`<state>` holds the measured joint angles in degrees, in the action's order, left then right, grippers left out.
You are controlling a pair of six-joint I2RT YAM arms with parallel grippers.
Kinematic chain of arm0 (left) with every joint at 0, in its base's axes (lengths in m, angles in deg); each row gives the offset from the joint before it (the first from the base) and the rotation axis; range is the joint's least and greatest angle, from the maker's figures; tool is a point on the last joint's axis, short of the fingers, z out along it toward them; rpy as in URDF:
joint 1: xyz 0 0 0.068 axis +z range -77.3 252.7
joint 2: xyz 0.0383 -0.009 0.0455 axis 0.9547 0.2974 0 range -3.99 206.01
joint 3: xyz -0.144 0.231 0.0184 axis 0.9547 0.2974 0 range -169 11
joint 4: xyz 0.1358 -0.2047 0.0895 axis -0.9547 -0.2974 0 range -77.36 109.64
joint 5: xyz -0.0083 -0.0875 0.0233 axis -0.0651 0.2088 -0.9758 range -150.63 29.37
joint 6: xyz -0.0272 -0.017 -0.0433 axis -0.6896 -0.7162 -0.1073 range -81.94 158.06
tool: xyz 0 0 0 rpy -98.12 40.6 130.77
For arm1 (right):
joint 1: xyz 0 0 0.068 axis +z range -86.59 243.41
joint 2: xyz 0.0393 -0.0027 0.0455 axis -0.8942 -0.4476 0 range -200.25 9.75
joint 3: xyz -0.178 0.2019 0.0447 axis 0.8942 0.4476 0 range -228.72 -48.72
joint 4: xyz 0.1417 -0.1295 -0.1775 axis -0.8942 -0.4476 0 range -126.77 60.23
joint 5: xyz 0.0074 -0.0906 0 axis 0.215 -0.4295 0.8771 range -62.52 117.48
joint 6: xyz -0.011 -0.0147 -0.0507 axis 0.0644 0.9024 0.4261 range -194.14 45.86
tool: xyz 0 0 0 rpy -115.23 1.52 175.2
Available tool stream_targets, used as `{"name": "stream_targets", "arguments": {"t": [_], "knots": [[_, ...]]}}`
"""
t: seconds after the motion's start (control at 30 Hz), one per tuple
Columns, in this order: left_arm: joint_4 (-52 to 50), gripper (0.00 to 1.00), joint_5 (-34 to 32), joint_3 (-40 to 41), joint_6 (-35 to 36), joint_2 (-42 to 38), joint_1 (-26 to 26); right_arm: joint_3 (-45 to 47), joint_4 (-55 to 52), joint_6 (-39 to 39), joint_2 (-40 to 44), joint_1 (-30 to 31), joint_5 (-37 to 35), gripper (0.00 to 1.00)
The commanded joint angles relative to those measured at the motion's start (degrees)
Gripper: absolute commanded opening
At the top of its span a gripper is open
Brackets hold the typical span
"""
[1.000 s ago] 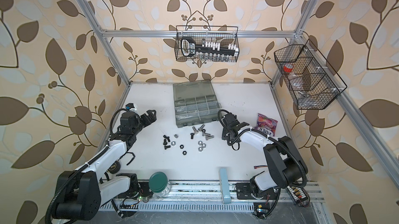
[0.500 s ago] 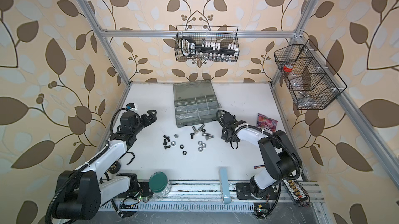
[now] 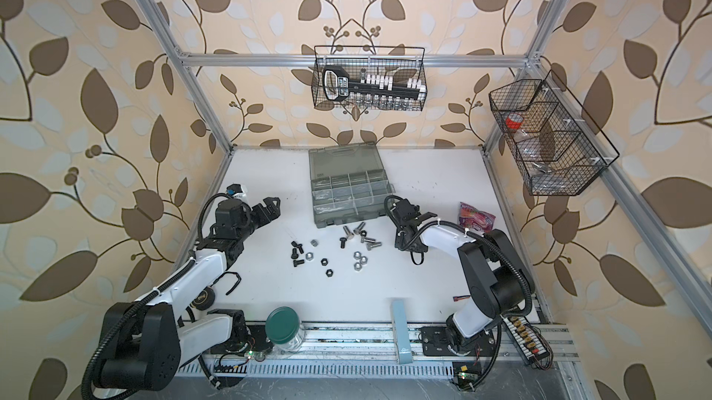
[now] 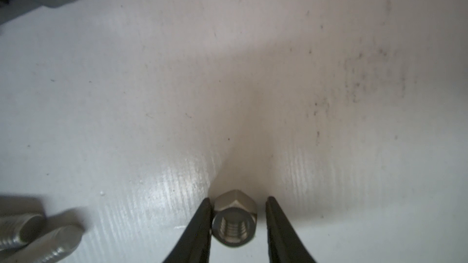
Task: Sort the screws and nuts into containers
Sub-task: Pick up the nut from the center of the table.
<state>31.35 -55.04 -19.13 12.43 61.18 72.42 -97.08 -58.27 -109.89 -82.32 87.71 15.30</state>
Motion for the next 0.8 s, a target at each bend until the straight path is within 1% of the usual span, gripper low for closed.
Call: {"name": "stream_targets", "arguments": {"t": [0.0, 0.07, 0.23, 0.33, 0.53, 0.77], "knots": [[0.2, 0.99, 0.3, -2.0, 1.2, -0.1, 0.5, -0.3, -4.1, 0.7, -2.4, 0.1, -1.1, 0.36], [0.2, 0.99, 0.2, -2.0, 1.3, -0.1, 0.5, -0.9, -4.2, 0.8, -2.6, 0.1, -0.6, 0.33], [-0.1, 0.99, -0.1, -2.1, 1.4, 0.0, 0.5, -1.1, -5.4, 0.4, -2.1, 0.1, -0.1, 0.32], [0.2, 0.99, -0.1, -2.1, 1.4, 0.3, 0.5, -0.5, -5.3, 0.8, -1.7, 0.1, 0.2, 0.30], [0.1, 0.99, -0.1, -2.5, 1.4, 1.1, 0.5, -1.8, -5.1, 2.1, -1.7, 0.1, 2.1, 0.20], [-0.3, 0.99, -0.6, -2.5, 1.6, 0.6, 0.5, -3.1, -5.2, 4.8, -1.7, 0.1, 3.9, 0.13]]}}
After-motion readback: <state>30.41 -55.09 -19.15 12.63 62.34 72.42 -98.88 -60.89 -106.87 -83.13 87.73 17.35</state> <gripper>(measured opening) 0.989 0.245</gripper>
